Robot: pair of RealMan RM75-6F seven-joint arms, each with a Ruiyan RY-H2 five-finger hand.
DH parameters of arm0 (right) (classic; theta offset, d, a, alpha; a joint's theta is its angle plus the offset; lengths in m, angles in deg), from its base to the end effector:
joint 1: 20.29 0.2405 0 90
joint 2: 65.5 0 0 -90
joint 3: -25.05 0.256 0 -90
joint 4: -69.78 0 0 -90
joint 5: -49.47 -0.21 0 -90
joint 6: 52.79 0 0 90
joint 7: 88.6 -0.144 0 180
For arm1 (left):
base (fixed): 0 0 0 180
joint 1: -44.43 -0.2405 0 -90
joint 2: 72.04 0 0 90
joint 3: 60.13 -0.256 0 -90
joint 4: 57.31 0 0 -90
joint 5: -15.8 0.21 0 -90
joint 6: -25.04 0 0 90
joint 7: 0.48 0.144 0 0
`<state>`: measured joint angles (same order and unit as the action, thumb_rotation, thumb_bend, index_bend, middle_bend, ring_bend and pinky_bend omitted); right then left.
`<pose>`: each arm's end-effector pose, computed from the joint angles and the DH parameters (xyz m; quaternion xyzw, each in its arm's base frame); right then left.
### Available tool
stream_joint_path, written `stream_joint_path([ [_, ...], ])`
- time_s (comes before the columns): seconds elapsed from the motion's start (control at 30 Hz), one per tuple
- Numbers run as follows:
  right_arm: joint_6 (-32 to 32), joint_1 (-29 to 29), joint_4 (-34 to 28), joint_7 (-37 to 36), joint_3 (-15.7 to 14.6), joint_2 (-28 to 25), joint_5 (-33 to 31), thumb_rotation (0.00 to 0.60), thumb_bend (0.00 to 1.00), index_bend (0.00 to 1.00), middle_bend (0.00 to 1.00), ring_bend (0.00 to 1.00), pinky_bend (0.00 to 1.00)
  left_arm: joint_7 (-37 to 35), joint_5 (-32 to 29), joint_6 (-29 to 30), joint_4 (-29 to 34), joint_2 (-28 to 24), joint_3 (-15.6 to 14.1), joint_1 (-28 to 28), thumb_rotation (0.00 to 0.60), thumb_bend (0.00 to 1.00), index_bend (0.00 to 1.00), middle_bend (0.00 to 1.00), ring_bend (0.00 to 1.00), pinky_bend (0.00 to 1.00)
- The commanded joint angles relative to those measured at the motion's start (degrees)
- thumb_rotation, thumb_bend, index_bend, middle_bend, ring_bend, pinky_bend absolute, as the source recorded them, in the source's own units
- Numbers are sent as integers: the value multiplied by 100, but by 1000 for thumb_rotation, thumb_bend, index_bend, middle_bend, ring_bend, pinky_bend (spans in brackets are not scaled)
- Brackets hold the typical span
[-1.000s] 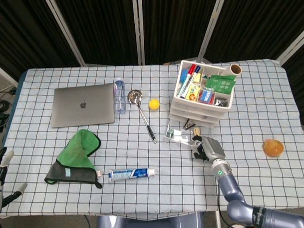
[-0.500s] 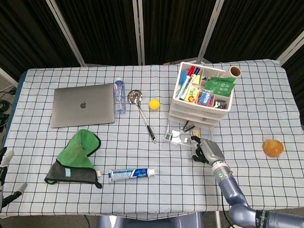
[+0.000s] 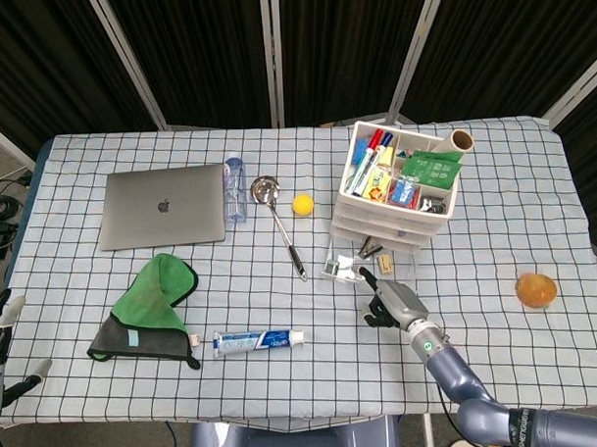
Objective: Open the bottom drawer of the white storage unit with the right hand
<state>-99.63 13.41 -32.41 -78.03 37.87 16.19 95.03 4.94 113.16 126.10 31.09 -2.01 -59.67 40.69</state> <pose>-0.1719 -0.2871 -0.0110 0.6126 -0.6454 0.3341 0.3108 -0.2991 0.1224 0.1527 -0.5803 -0.3058 -0.4343 0.6174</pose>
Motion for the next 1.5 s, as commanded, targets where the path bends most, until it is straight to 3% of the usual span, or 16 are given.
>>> stream_joint_path([
  [0.03, 127, 210, 5, 62, -7, -55, -188, 600, 573, 70, 974, 984, 878, -1, -8, -10, -2, 0, 1, 2, 600, 0, 0, 0, 0, 0],
  [0.4, 372, 732, 203, 72, 56, 25, -809, 600, 576, 111, 984, 991, 881, -83, -164, -141, -26, -9, 53, 47, 600, 0, 0, 0, 0, 0],
  [0.83, 674, 1826, 133, 488, -144, -241, -2344, 600, 617, 160, 1000, 1000, 892, -214, -393, -317, -87, -16, 127, 111, 600, 0, 0, 0, 0, 0],
  [1.5, 802, 2463, 496, 273, -360, -198, -2959, 600, 619, 162, 1000, 1000, 893, -227, -492, -457, -111, 0, 129, 167, 600, 0, 0, 0, 0, 0],
])
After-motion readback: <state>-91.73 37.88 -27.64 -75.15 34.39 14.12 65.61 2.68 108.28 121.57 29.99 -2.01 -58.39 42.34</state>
